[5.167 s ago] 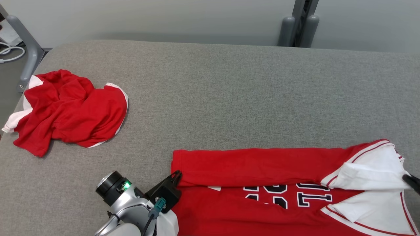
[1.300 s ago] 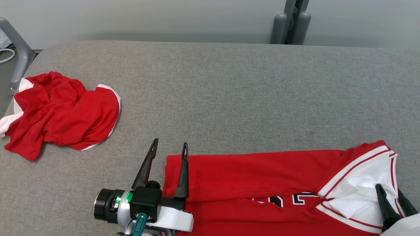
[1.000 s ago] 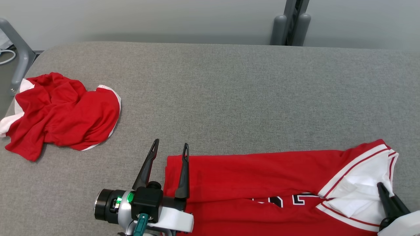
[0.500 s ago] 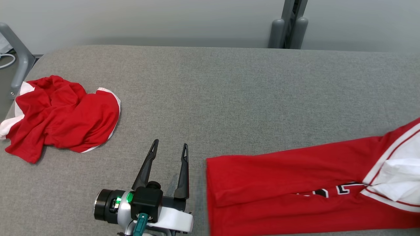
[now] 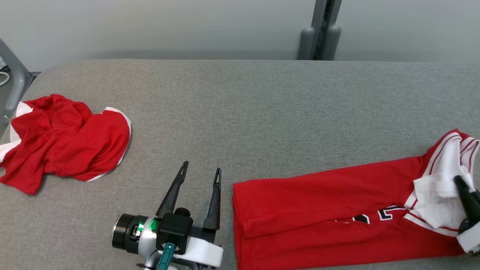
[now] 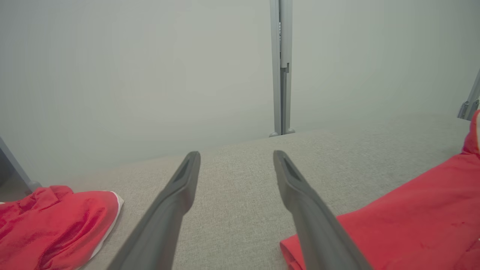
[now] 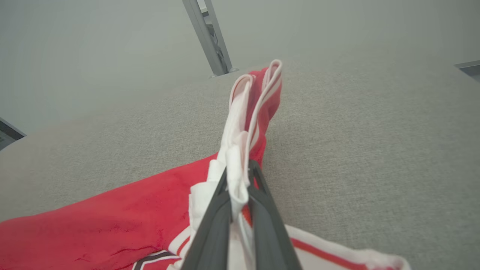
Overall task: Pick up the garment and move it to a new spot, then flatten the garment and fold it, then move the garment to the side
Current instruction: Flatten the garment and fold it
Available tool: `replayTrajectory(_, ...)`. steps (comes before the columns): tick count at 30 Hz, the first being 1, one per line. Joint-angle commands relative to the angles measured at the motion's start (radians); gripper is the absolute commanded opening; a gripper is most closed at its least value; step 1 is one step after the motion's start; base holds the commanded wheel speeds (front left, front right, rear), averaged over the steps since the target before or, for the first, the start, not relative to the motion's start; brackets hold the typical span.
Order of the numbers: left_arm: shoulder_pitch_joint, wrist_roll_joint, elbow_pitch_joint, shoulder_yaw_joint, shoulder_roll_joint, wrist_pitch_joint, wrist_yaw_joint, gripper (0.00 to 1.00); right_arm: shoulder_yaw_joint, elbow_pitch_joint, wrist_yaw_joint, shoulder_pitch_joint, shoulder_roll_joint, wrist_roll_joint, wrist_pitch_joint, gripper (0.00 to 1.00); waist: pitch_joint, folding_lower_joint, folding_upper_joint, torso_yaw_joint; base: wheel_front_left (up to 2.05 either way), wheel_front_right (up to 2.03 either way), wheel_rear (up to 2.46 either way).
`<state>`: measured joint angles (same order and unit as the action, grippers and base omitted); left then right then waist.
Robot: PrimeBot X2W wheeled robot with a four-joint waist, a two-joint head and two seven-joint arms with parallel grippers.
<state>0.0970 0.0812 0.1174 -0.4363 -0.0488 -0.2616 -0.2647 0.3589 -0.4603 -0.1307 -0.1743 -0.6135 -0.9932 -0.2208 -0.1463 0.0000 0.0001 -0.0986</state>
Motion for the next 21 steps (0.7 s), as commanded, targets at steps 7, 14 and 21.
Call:
replayTrajectory(7,0.037,-0.008,0.014,0.008,-0.004,-0.004,0.011,1.0,0.036,0.148,0.0,0.027,0.012,-0.101,0.079,0.0,0.013,0.0,-0.0001,0.032,0.0,0.0,0.0)
replayTrajectory(14,0.031,0.004,0.008,0.023,-0.004,-0.004,0.012,1.0,0.037,0.273,0.0,0.068,0.149,-0.225,0.198,0.0,0.031,0.0,-0.0001,0.052,0.0,0.0,0.0)
replayTrajectory(21,0.017,0.016,0.01,0.039,-0.004,-0.004,0.02,1.0,0.042,0.315,0.0,0.08,0.329,-0.262,0.317,0.0,0.051,0.0,-0.0001,0.035,0.0,0.0,0.0)
